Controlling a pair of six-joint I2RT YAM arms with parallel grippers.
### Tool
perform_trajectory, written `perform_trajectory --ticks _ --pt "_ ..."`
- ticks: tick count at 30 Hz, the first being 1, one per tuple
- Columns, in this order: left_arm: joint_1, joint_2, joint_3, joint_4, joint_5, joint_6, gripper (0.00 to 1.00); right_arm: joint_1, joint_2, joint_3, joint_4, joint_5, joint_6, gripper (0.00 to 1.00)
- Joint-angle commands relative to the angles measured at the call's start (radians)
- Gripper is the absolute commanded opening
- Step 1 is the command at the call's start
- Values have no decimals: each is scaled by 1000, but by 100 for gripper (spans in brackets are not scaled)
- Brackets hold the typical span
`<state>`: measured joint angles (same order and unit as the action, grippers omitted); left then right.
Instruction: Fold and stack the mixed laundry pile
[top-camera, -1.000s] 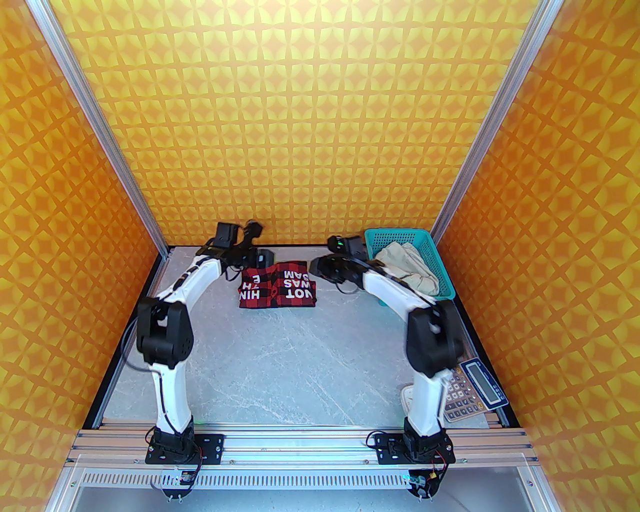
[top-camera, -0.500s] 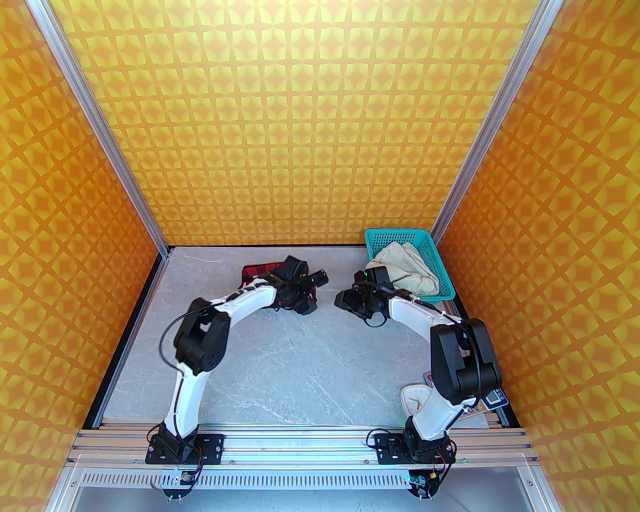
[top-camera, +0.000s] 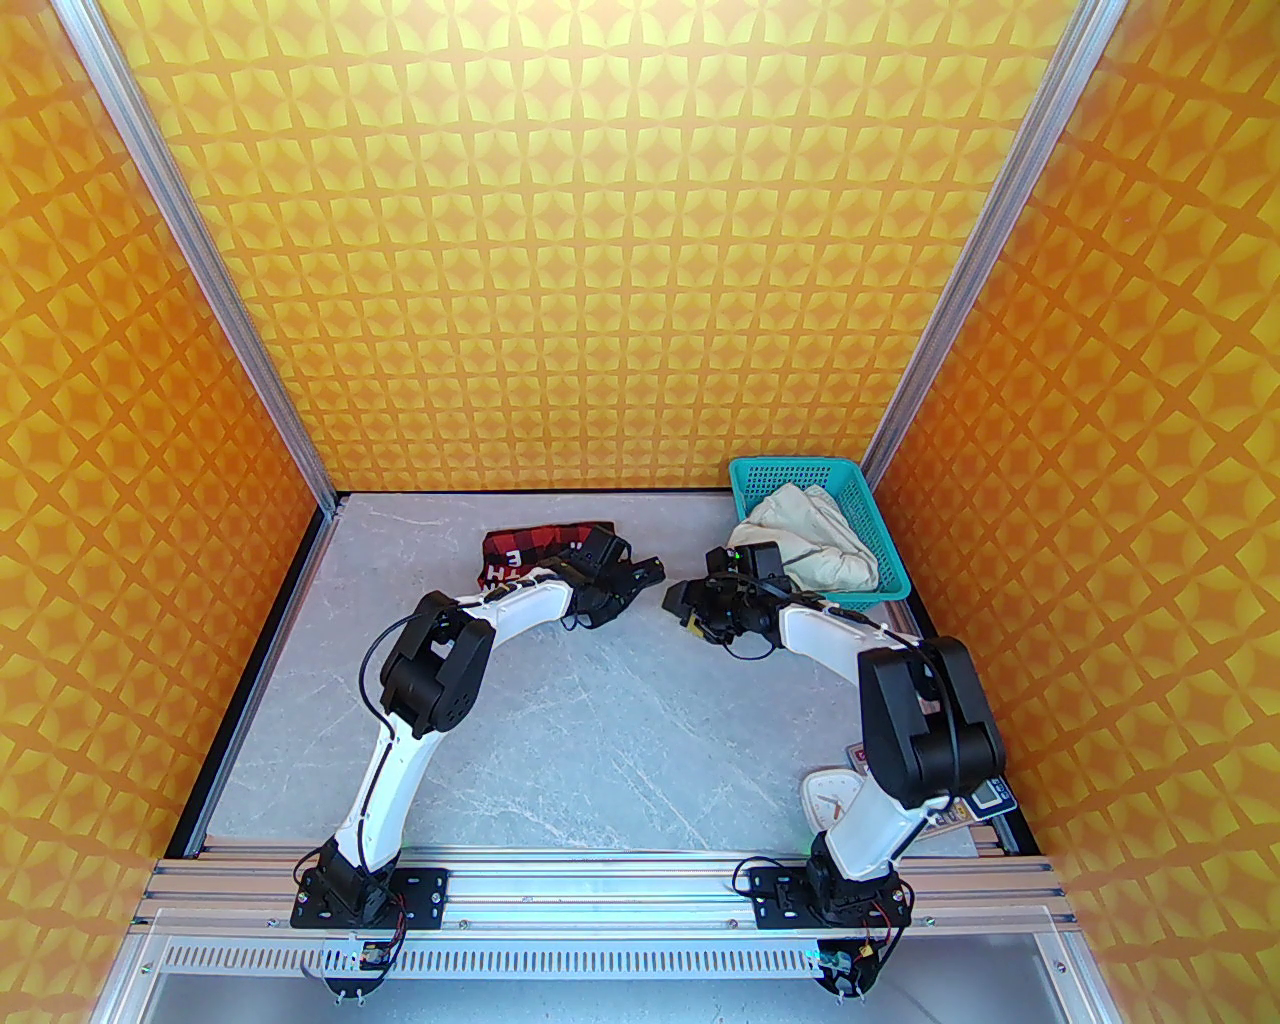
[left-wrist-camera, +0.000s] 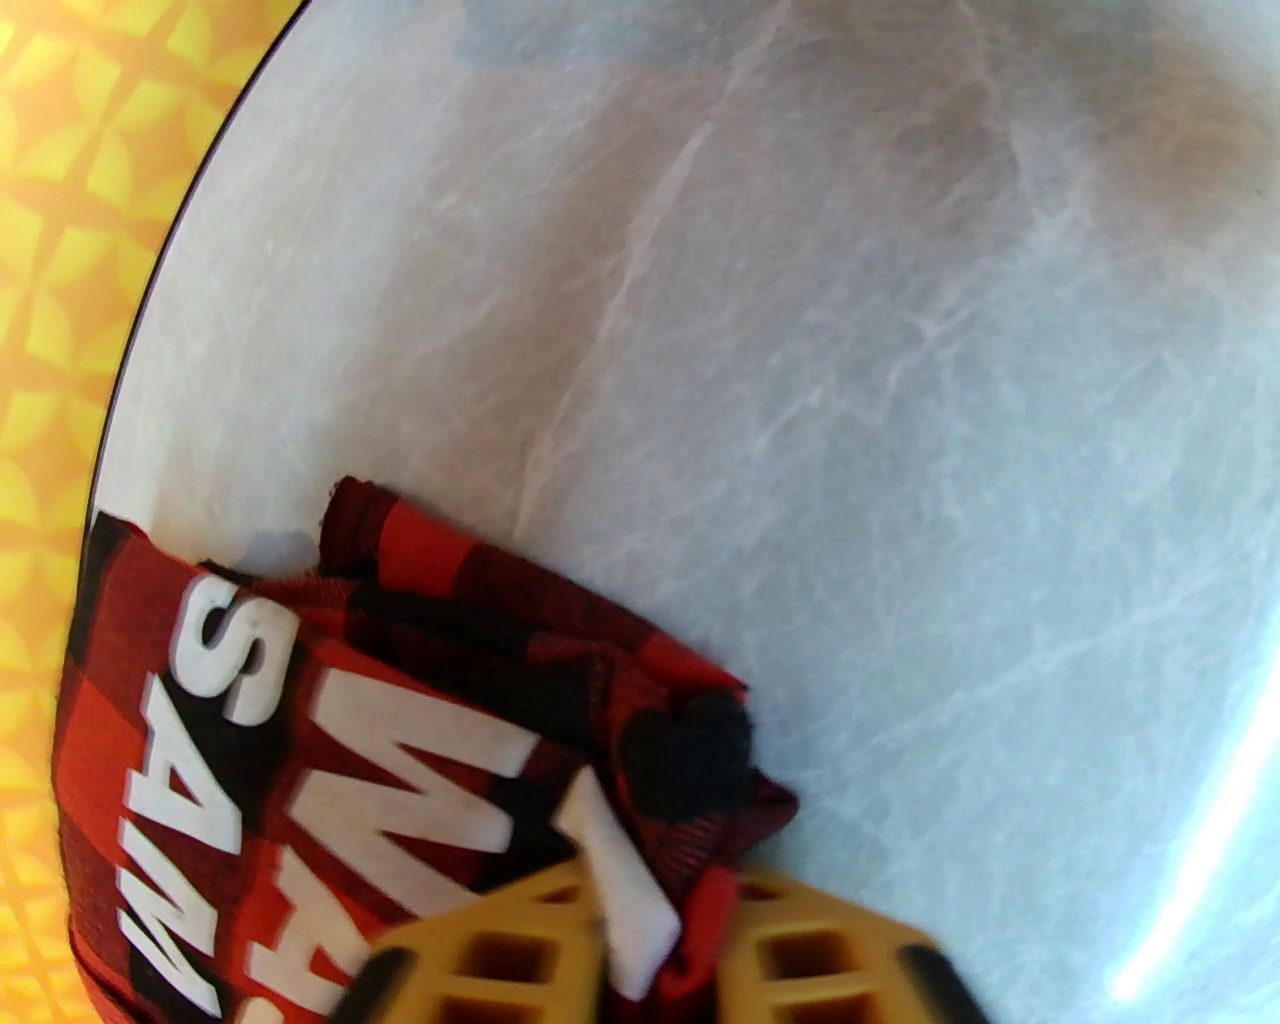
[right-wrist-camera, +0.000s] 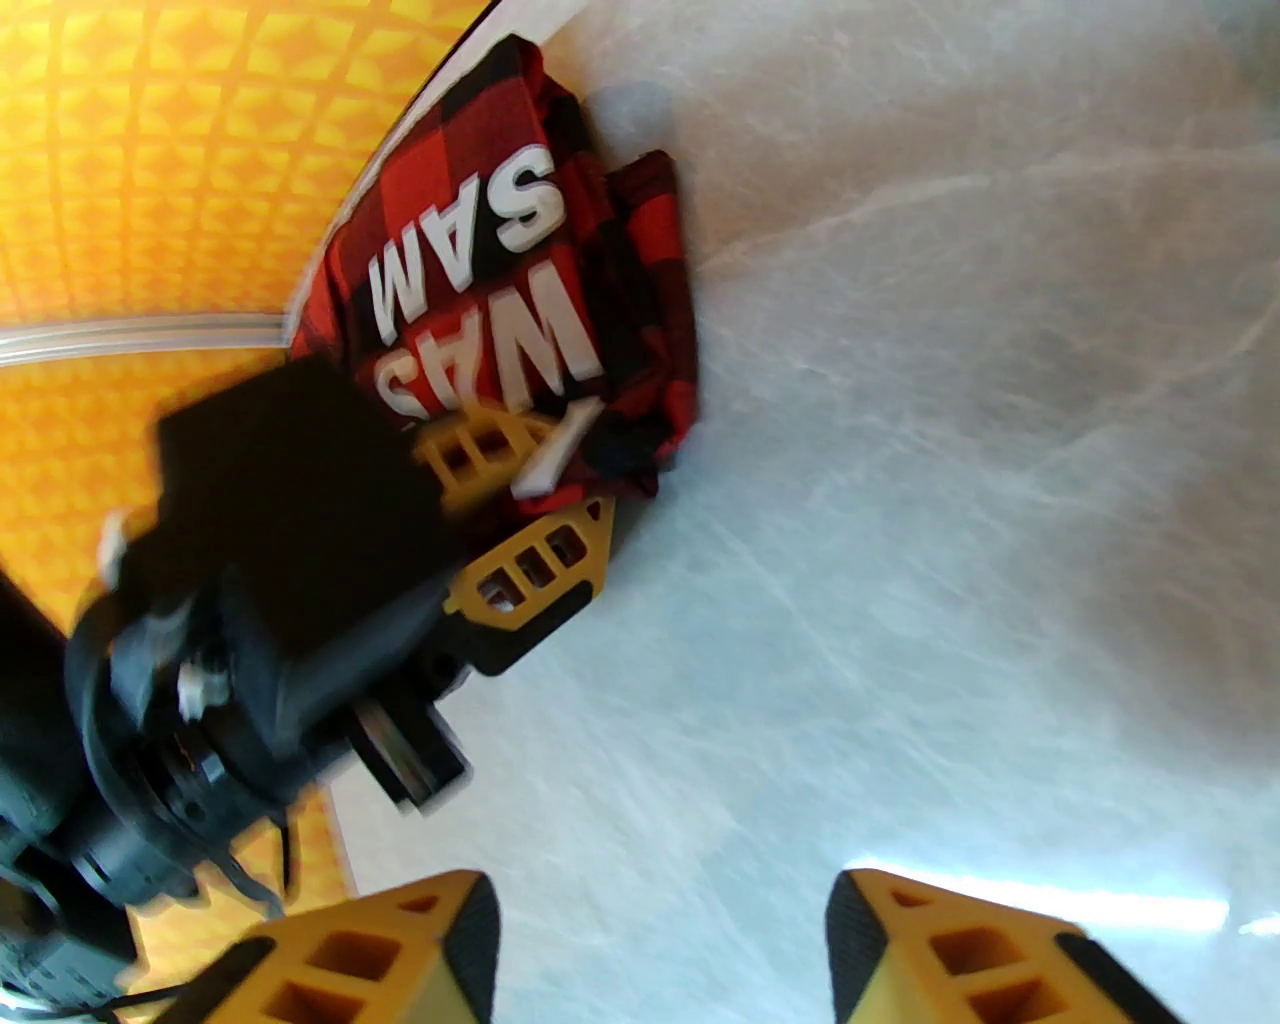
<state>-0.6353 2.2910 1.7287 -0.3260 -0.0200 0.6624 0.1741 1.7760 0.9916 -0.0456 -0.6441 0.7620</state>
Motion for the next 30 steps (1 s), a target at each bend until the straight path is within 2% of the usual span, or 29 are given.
perform_trajectory --ticks 1,8,15,19,30 --pt "-16 -105 -87 88 37 -40 7 -5 80 -27 222 -81 205 64" --pt "-16 -206 -219 161 121 -103 5 26 182 -26 450 -117 372 73" --pt "-17 -254 -296 207 165 -128 2 66 279 -23 676 -125 564 75" --pt "-17 -256 -304 206 176 -129 1 89 310 16 709 -123 594 77" --pt "-16 -310 -352 277 195 -165 0 125 447 171 611 -121 565 78"
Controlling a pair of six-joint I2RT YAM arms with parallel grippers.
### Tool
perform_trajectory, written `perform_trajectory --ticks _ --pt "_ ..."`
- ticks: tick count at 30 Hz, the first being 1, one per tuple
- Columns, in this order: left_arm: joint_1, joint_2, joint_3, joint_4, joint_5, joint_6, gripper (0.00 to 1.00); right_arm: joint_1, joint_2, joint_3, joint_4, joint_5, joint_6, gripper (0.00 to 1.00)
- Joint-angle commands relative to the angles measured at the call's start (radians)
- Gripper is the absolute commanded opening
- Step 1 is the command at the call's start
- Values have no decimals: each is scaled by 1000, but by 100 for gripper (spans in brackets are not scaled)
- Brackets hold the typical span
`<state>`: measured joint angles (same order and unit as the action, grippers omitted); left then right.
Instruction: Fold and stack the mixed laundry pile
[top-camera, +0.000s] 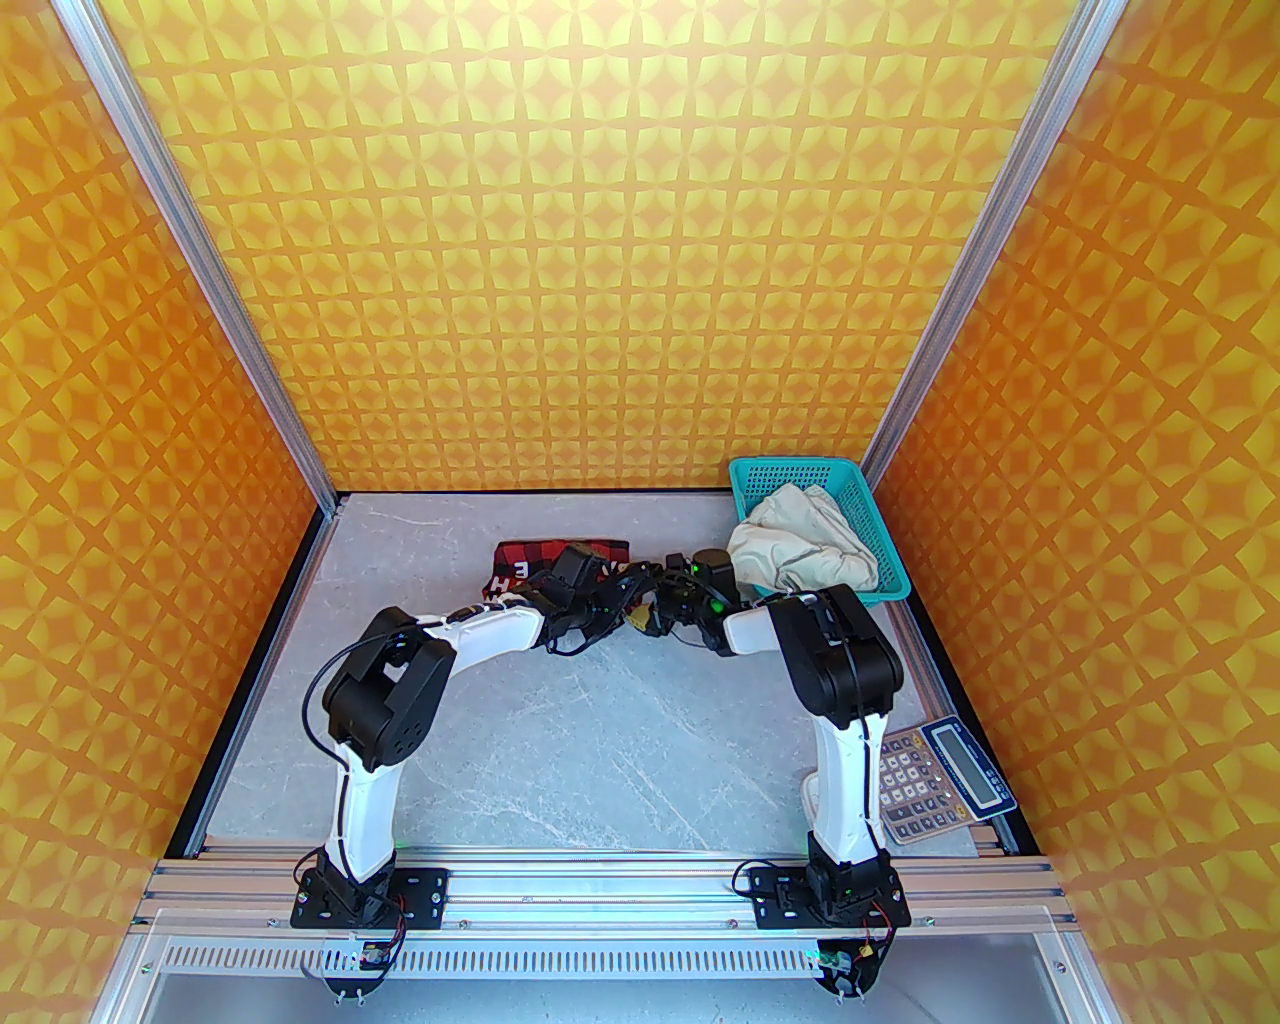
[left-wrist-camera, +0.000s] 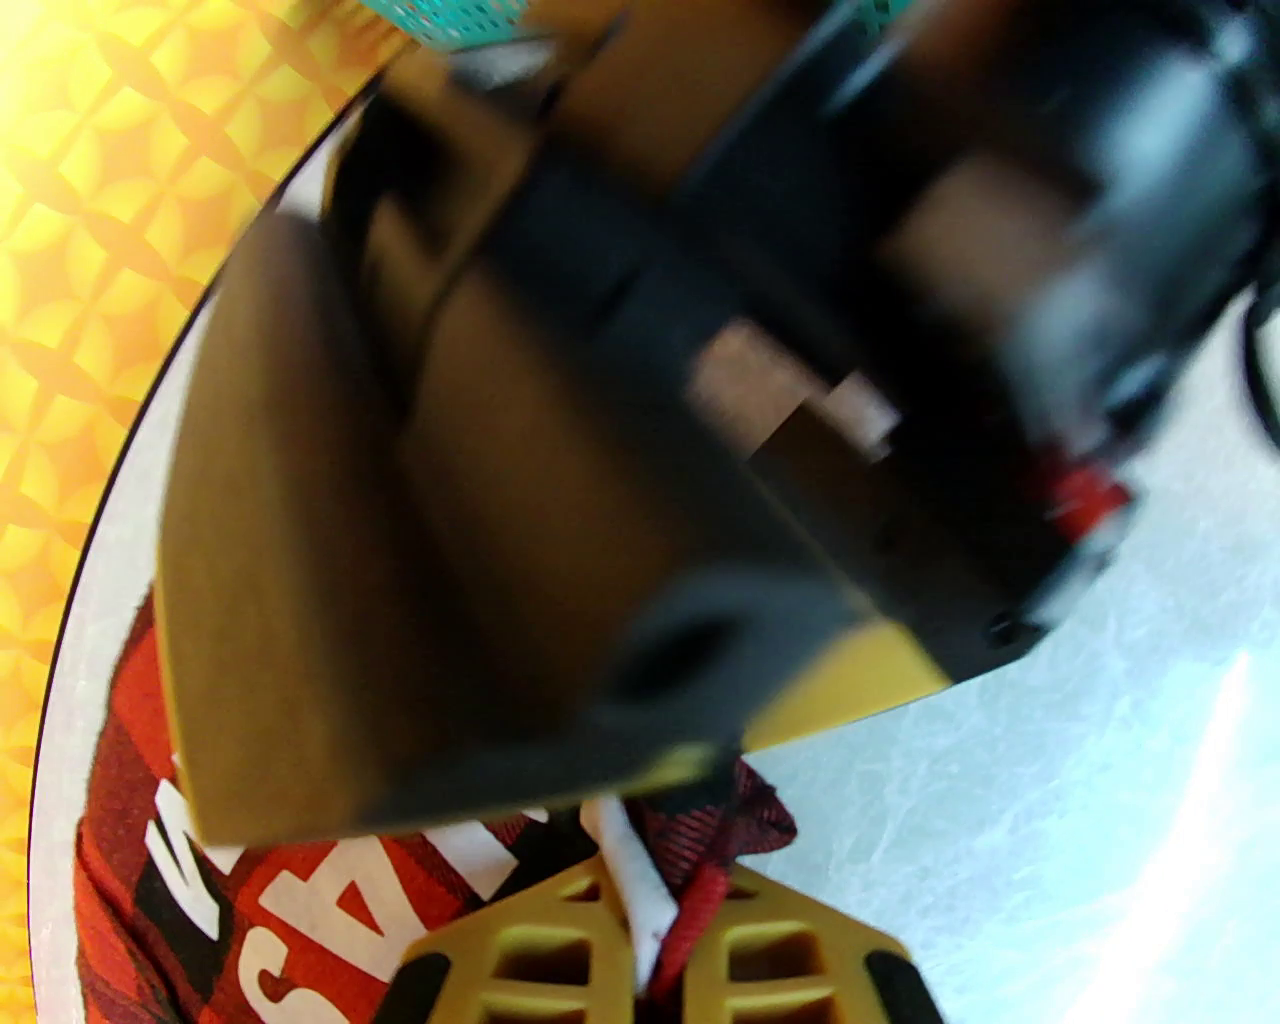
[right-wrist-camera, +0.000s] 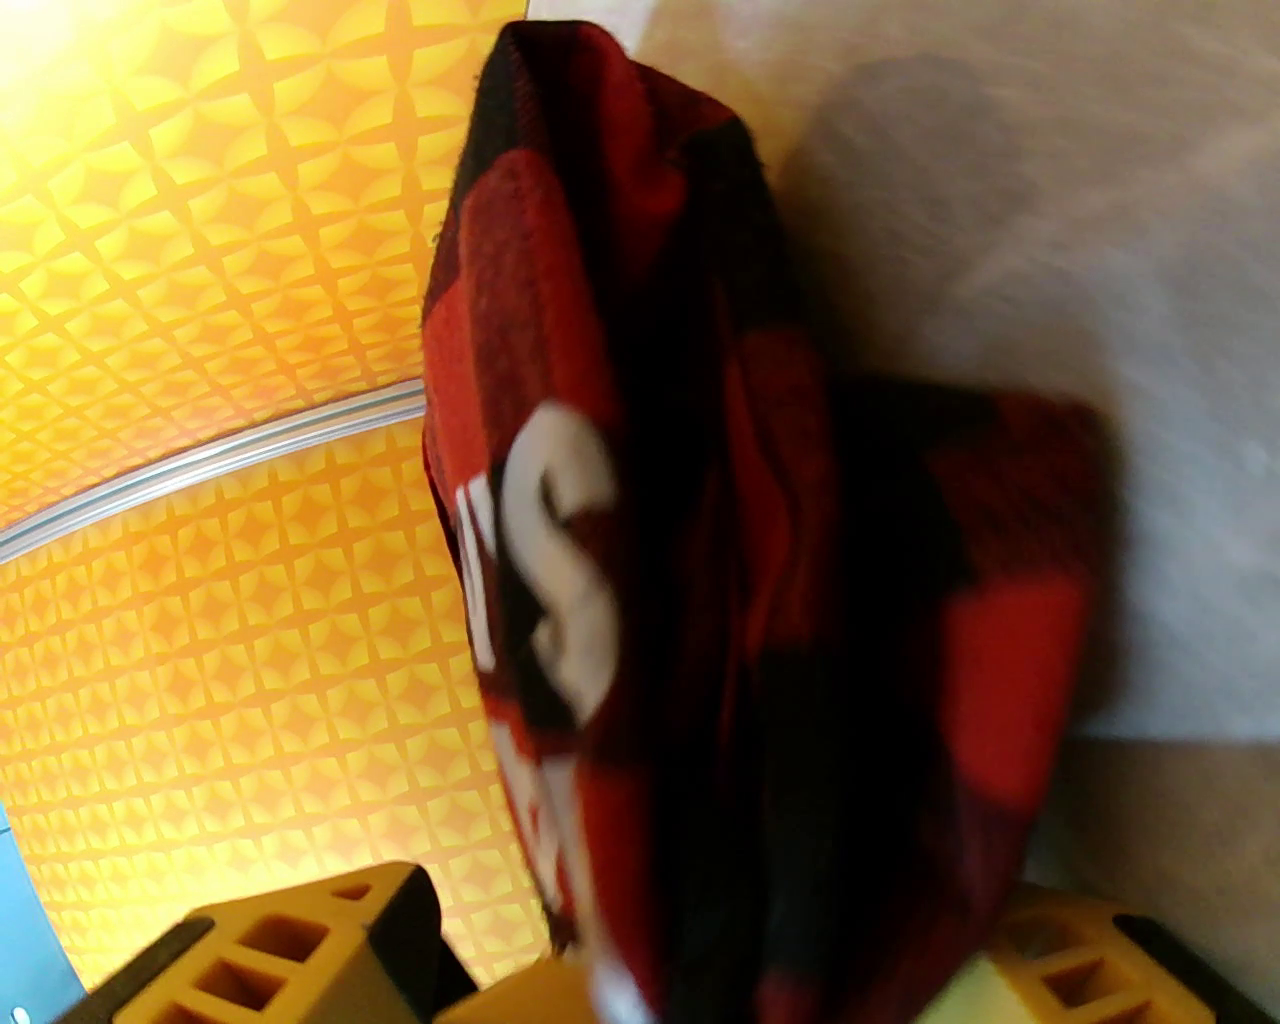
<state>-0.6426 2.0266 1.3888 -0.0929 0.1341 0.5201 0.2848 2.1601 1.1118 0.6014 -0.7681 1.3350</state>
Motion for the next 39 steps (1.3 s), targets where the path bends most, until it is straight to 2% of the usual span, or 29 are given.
perform_trajectory --ticks 1,2,5,8,12,14,16,19,21,23,28,32,39 --pt "-9 -50 -15 44 44 -22 0 15 74 75 -64 5 -30 77" --pt "-37 -56 -23 48 48 -19 0 16 89 107 -108 3 -65 77" --pt "-40 -74 -45 50 67 -22 1 16 122 189 -208 5 -171 65" --pt "-40 -98 -80 53 89 -25 13 14 129 239 -315 12 -292 48" --pt "-37 -166 -146 46 130 -75 47 13 96 261 -446 27 -438 26" --pt "-31 -229 -193 55 152 -140 54 12 63 266 -528 47 -524 19" --pt "-23 -302 -244 78 175 -226 56 12 29 274 -604 64 -602 14" --pt "80 -372 -294 95 176 -396 53 12 -18 293 -742 103 -715 11" --pt "154 -360 -288 64 175 -515 45 11 -46 303 -817 134 -774 7" --pt "191 -318 -264 13 133 -571 34 12 -67 305 -851 149 -804 5" --pt "236 -149 -146 -153 56 -740 16 12 -109 326 -945 196 -852 0" --pt "221 -39 -122 -117 100 -808 9 13 -188 365 -1068 272 -916 0" --pt "122 99 -49 116 260 -918 6 26 -324 487 -1333 390 -991 0"
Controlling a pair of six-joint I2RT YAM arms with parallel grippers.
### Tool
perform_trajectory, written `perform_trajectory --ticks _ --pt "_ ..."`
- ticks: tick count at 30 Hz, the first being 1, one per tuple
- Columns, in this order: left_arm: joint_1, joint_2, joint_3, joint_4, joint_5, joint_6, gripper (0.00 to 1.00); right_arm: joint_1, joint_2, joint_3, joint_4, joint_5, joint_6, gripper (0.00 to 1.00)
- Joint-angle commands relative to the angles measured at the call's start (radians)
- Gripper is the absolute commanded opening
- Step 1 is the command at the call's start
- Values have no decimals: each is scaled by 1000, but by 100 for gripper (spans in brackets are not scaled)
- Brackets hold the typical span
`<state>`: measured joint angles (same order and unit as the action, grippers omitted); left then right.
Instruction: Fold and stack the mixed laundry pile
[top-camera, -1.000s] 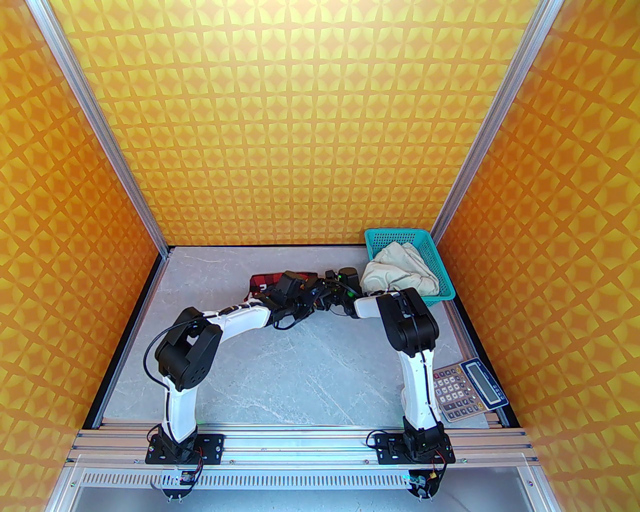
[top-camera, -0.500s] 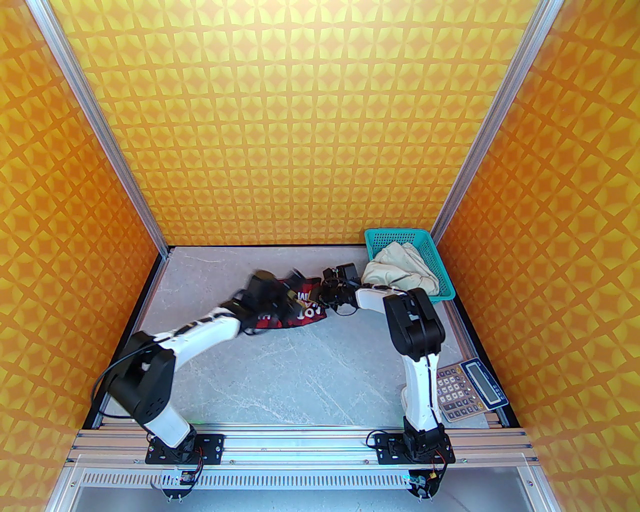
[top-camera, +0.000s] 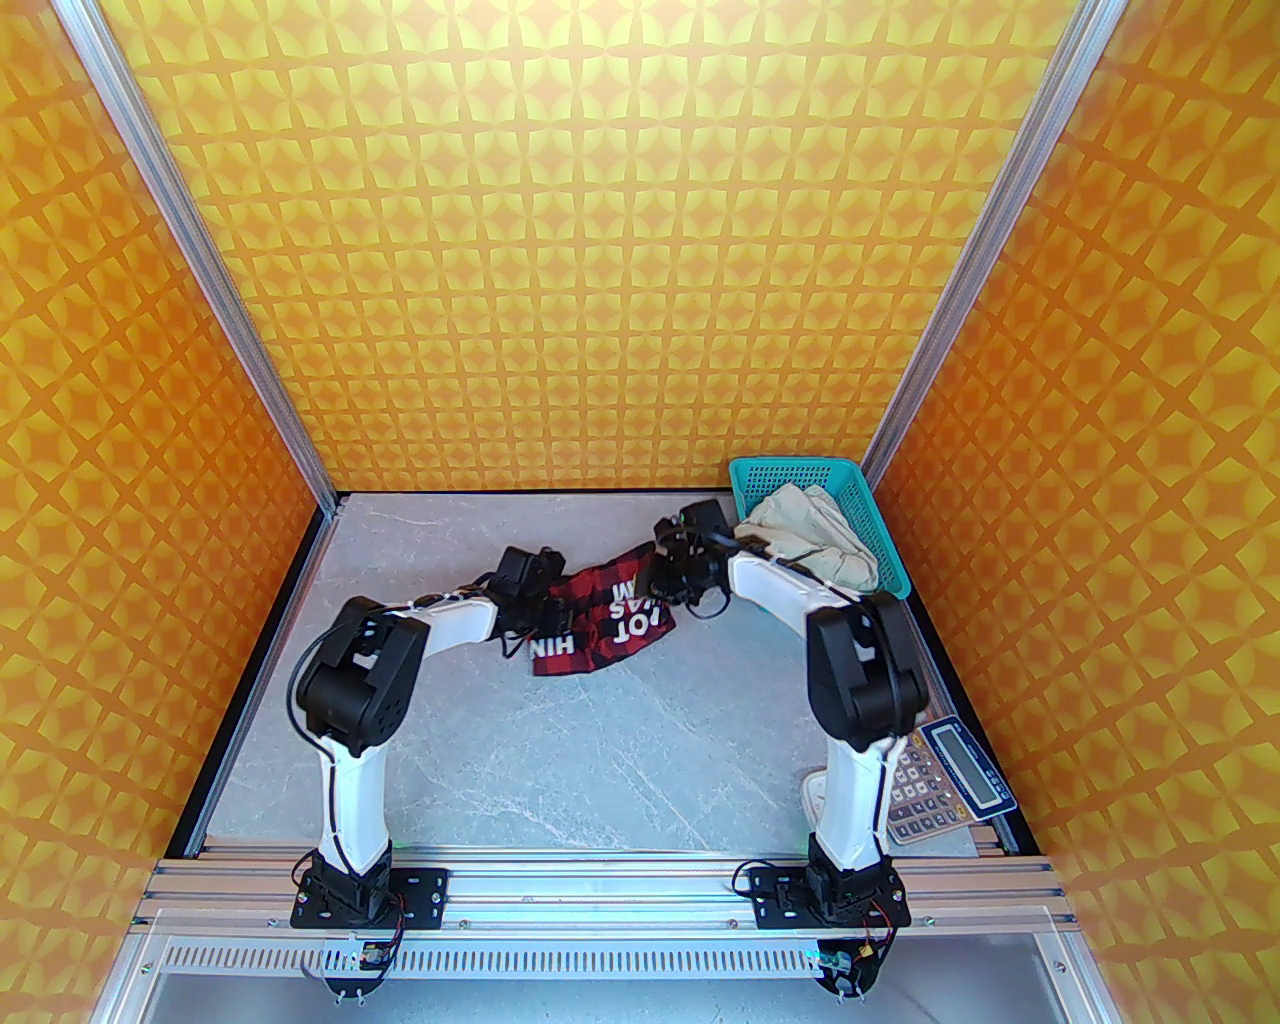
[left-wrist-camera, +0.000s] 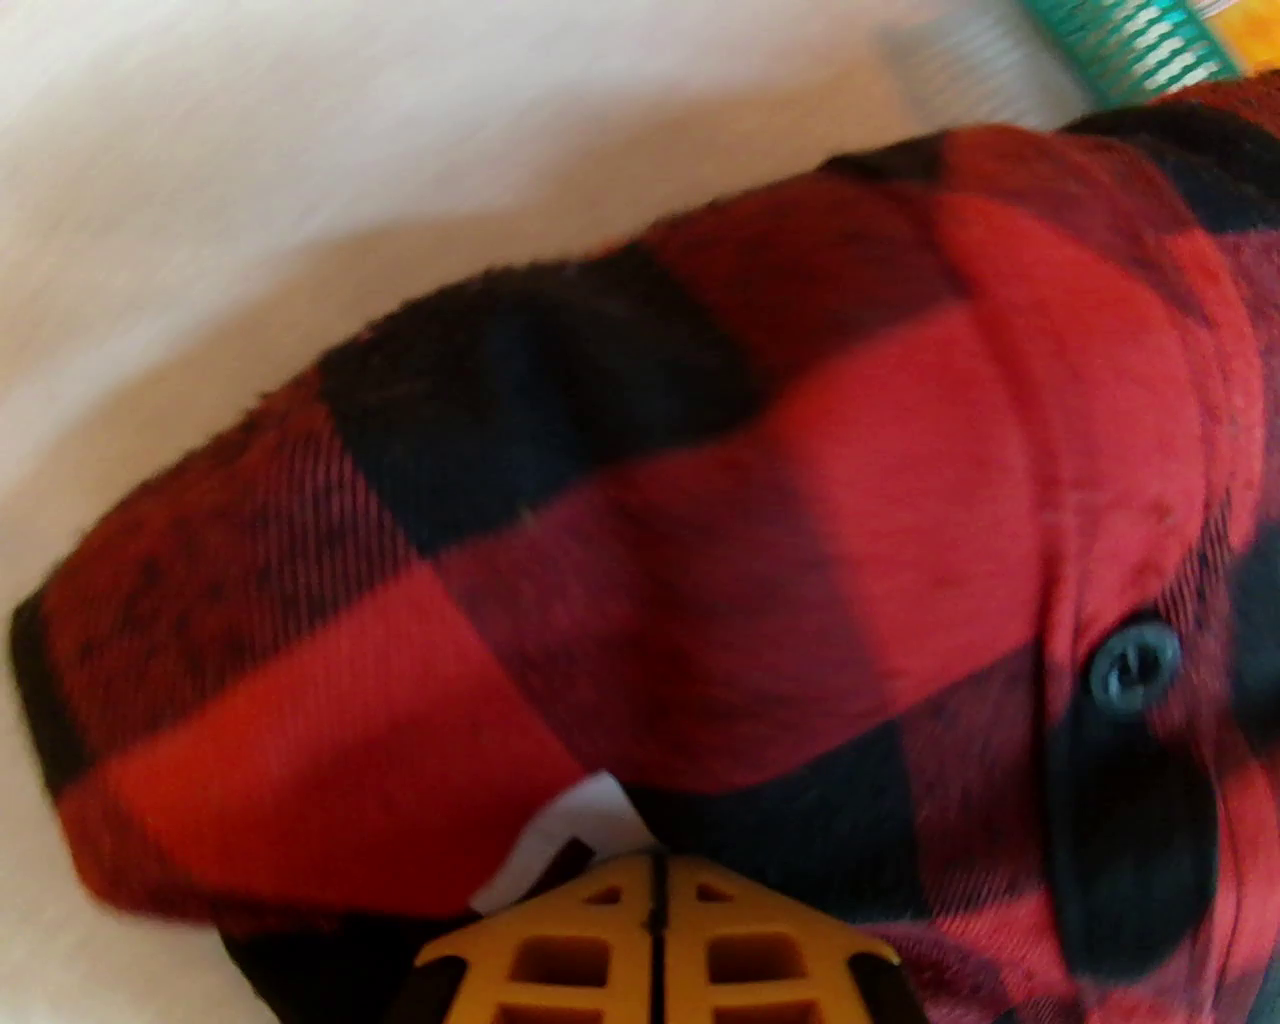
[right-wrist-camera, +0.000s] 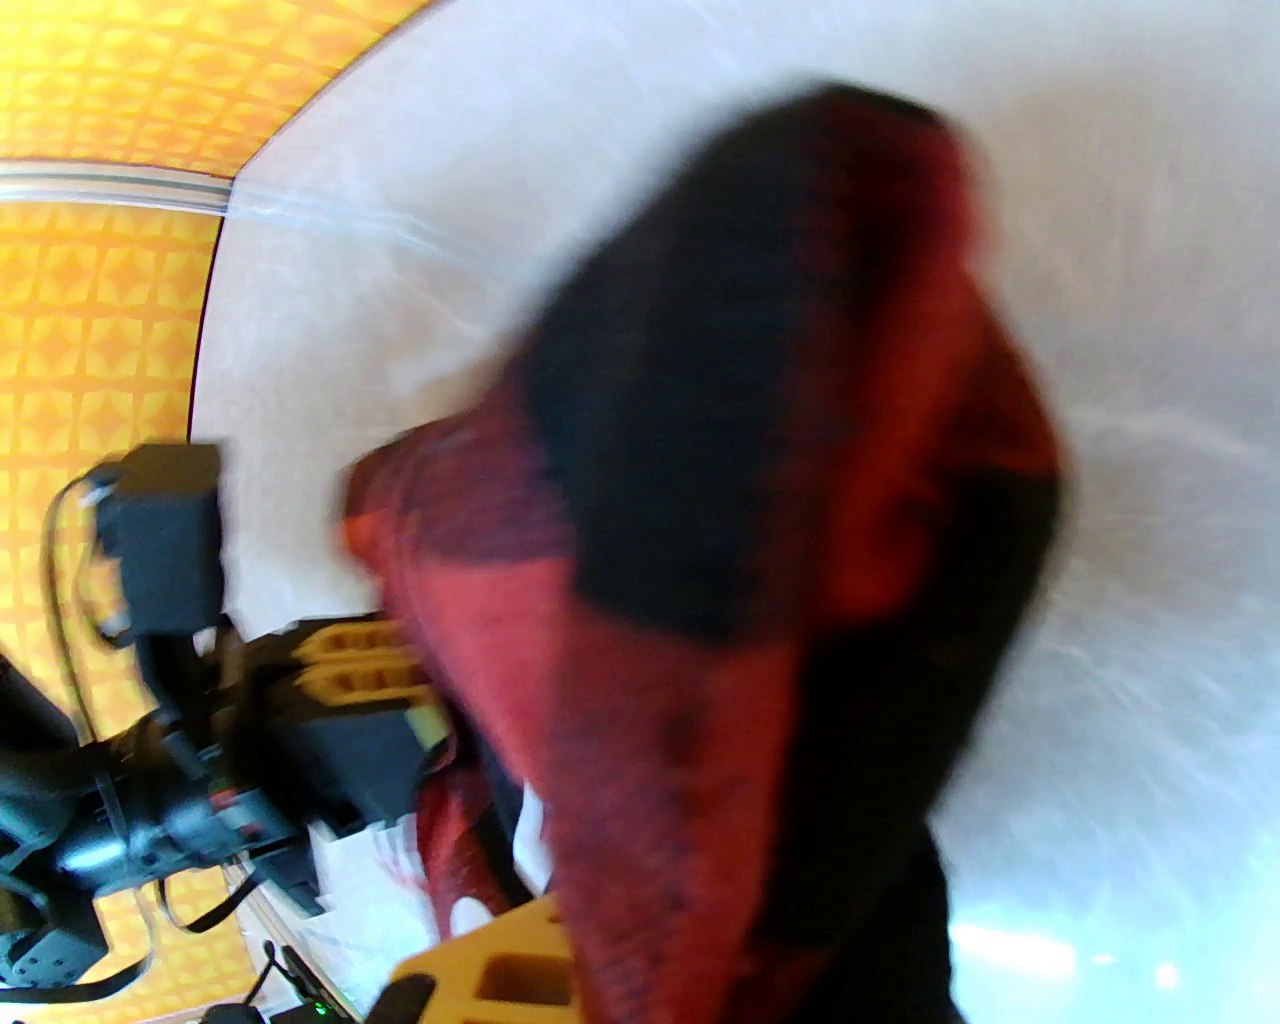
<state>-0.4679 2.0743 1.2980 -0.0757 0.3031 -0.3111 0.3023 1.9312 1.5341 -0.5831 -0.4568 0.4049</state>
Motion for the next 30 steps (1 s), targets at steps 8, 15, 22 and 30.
perform_trajectory --ticks 8,15,22,30 --pt "-184 213 210 481 239 -268 18 86 -124 273 -415 239 -106 0" --pt "-87 112 18 661 229 -356 43 252 -45 351 -490 387 -39 0" --pt "137 -104 -185 358 238 -230 59 392 156 447 -509 481 22 0" --pt "469 -300 -256 -9 215 -76 58 574 442 774 -547 466 98 5"
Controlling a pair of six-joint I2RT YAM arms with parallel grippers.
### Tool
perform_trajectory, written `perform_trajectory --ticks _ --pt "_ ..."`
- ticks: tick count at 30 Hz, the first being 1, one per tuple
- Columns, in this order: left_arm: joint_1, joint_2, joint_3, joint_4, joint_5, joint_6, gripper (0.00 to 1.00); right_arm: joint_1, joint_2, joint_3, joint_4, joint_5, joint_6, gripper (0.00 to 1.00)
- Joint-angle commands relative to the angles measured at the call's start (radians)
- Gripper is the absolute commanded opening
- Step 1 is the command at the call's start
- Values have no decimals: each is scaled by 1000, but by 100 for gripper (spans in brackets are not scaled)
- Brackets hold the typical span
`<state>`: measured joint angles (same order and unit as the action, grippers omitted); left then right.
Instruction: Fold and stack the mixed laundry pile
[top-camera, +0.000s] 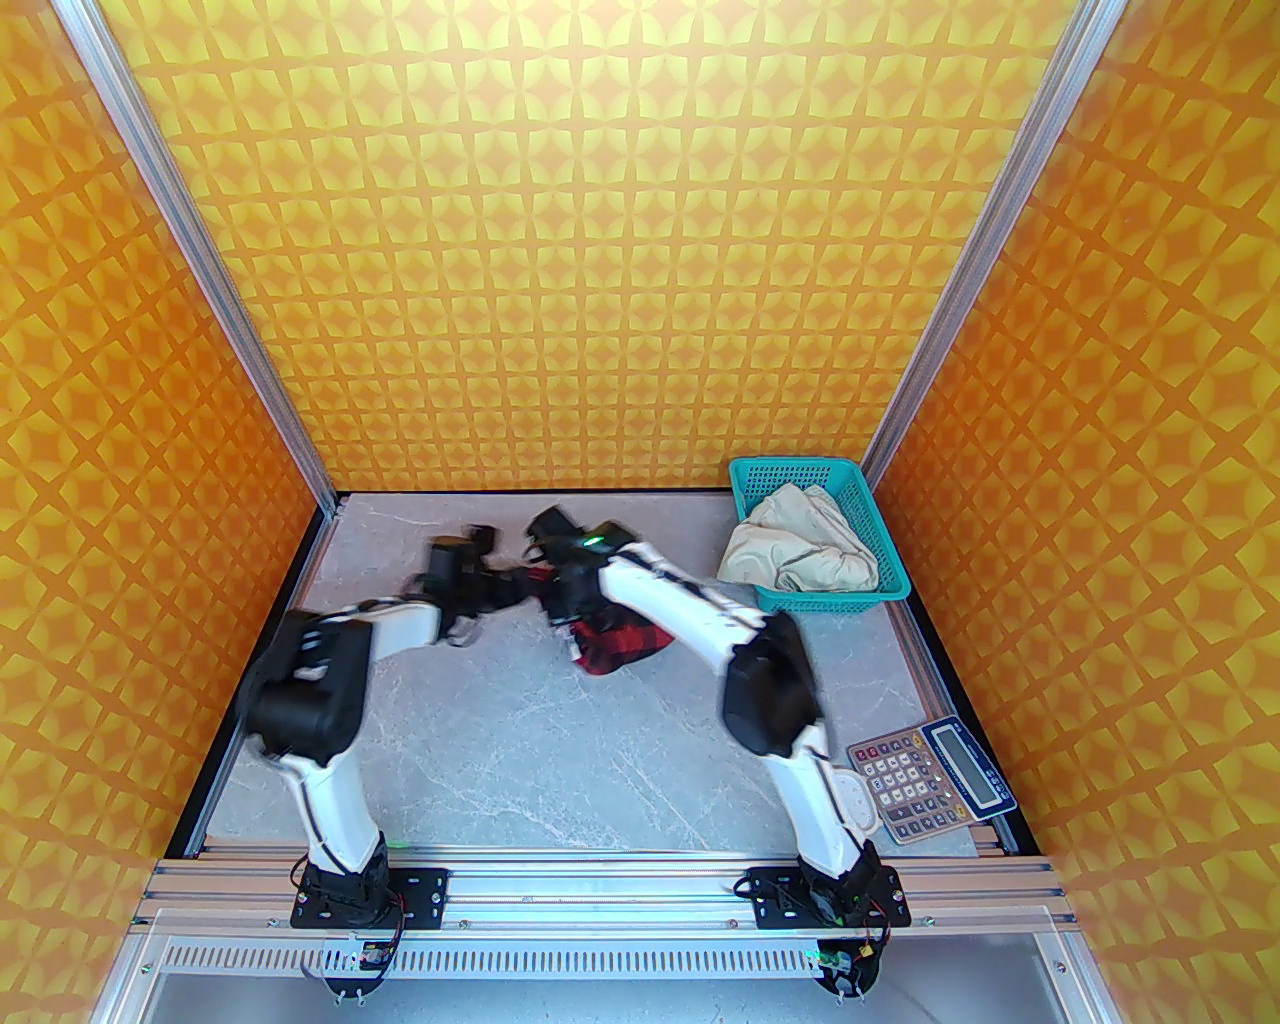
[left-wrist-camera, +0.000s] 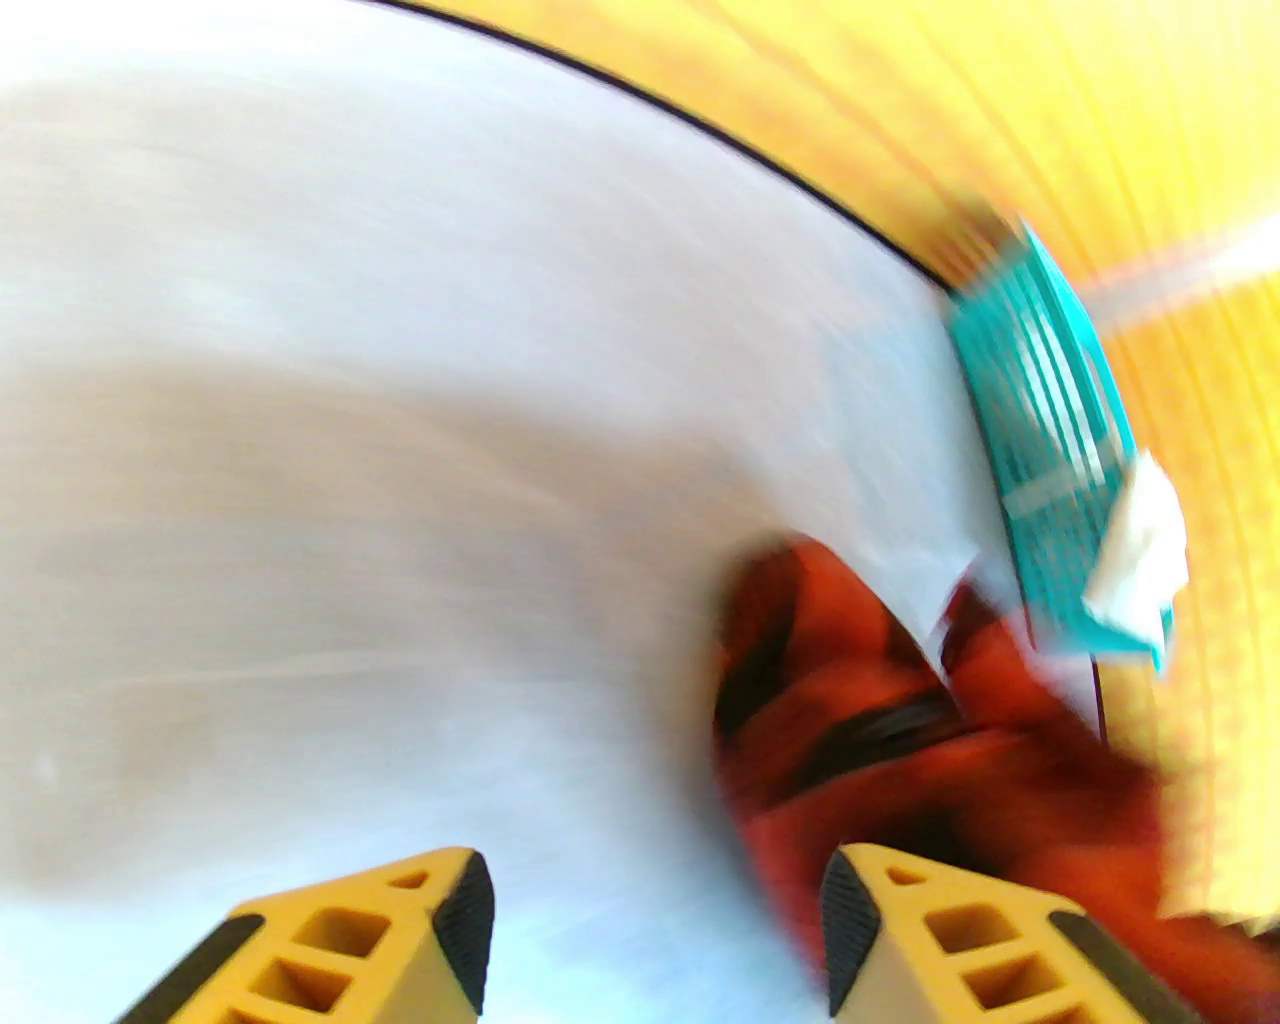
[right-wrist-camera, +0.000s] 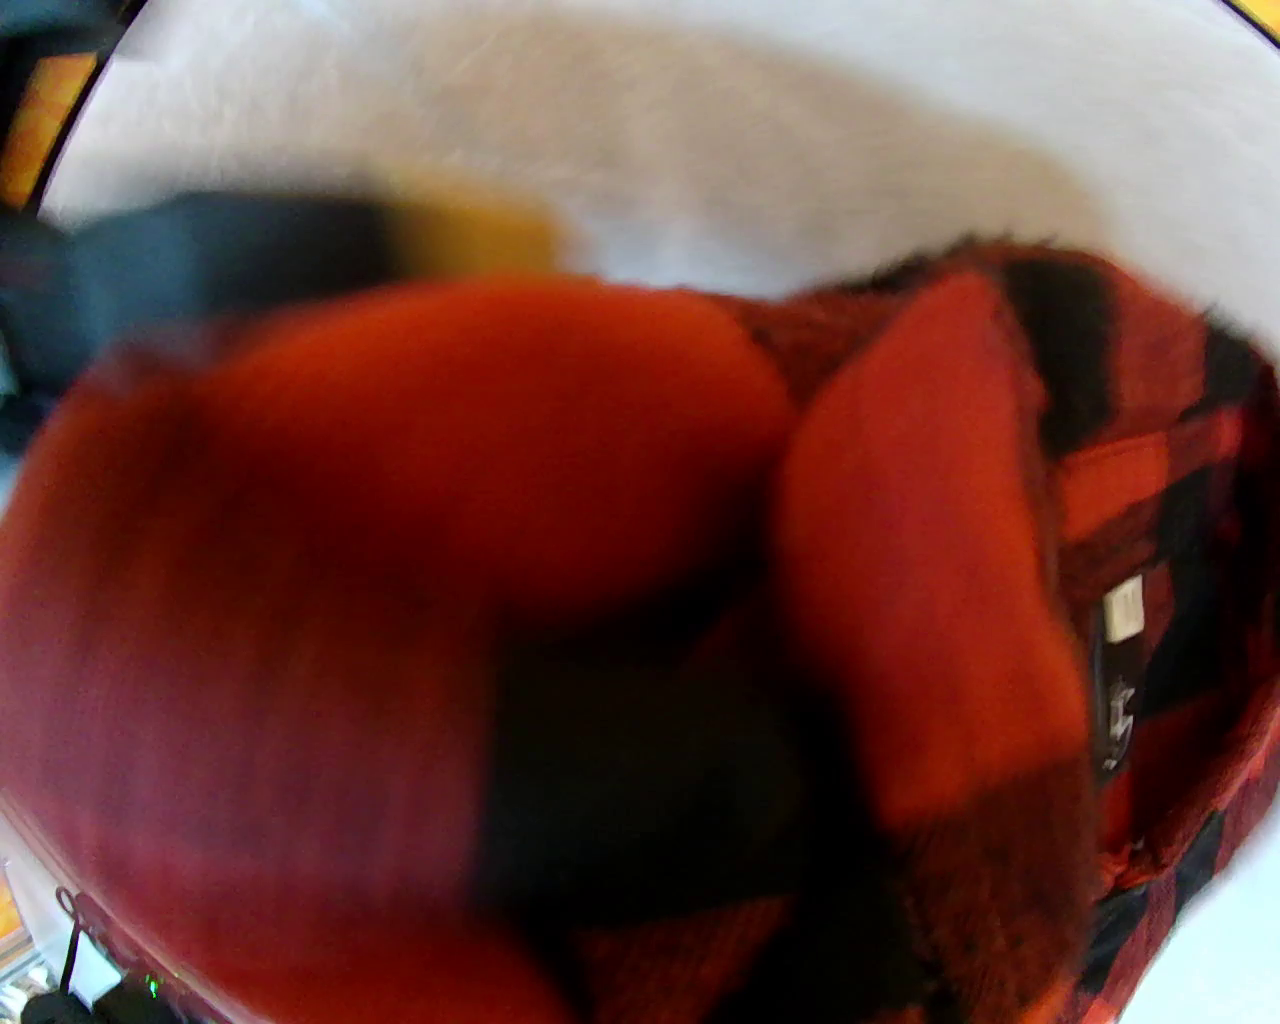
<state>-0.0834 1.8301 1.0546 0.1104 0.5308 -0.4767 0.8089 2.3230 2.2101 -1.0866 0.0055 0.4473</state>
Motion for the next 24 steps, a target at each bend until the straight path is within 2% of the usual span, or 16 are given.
perform_trajectory --ticks 1,2,3,5,6,9,12,15,18,21,24 --pt "116 -69 -16 -221 -19 101 58 84 66 112 -43 -3 61 8" --pt "153 -91 -30 -230 -18 102 58 107 87 121 -40 -7 67 19" --pt "185 -111 -44 -231 -19 99 58 127 104 122 -32 -13 71 37" --pt "232 -150 -67 -233 -16 103 59 160 125 113 -14 -49 56 60" --pt "248 -163 -71 -237 -11 105 59 173 132 115 -17 -61 44 66" --pt "269 -200 -78 -248 1 99 59 201 111 99 -12 -75 10 75" --pt "271 -249 -89 -249 14 74 57 203 29 41 22 -117 -10 80" --pt "256 -350 -130 -273 20 41 54 190 -122 -99 88 -138 -54 81" --pt "209 -475 -204 -310 18 16 48 120 -266 -250 125 -164 -111 81" --pt "89 -565 -287 -333 17 -16 40 3 -350 -395 164 -186 -197 79" --pt "-81 -582 -334 -328 18 -44 37 -112 -348 -434 155 -177 -278 73"
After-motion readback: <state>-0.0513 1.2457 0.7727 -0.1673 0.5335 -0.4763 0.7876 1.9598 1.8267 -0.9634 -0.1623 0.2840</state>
